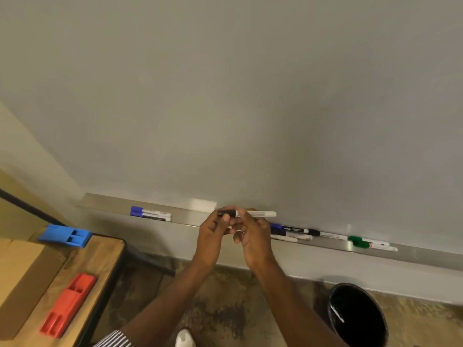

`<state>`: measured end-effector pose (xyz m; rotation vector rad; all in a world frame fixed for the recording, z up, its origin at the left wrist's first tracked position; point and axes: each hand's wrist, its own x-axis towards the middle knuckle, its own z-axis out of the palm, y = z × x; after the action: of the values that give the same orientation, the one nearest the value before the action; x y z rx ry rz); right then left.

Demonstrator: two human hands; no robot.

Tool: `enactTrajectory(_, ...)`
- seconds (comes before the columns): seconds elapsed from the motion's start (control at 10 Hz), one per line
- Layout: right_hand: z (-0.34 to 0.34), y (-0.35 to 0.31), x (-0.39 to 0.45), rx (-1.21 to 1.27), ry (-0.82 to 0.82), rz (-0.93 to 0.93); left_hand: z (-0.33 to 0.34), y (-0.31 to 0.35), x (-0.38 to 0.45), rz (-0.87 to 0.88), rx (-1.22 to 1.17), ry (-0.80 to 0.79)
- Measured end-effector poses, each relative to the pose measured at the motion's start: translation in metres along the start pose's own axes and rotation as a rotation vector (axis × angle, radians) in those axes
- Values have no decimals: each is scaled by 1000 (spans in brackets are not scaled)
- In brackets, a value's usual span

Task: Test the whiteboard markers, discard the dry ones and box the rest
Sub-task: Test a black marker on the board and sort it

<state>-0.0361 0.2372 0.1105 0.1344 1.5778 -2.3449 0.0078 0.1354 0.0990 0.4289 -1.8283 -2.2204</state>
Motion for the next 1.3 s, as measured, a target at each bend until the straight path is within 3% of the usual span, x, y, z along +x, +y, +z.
enactTrajectory(0.3, 64, 22, -2, 4, 193, -3, -8, 20, 13, -131, -384, 229)
enactTrajectory(0.5, 73, 44, -1, 13, 288, 71, -6, 13, 12, -237, -400, 406)
enactTrajectory(0.8, 60, 71, -18, -90, 280, 205, -13, -14, -9, -383, -362, 501)
enactTrajectory(1.0, 62, 71, -21, 276, 406, 303, -16, -15, -8, -436, -407, 515)
enactTrajectory(1.1, 52, 69, -11, 282, 636, 253, -18, -15, 0, -468, -568, 609)
enactTrajectory(1.2, 53, 57, -4, 393, 605, 206, -9, -10, 2, -443, -558, 536)
enactTrajectory(1.3, 57, 42, 5, 483, 471, 137, -7, 7, 14, -355, -546, 471)
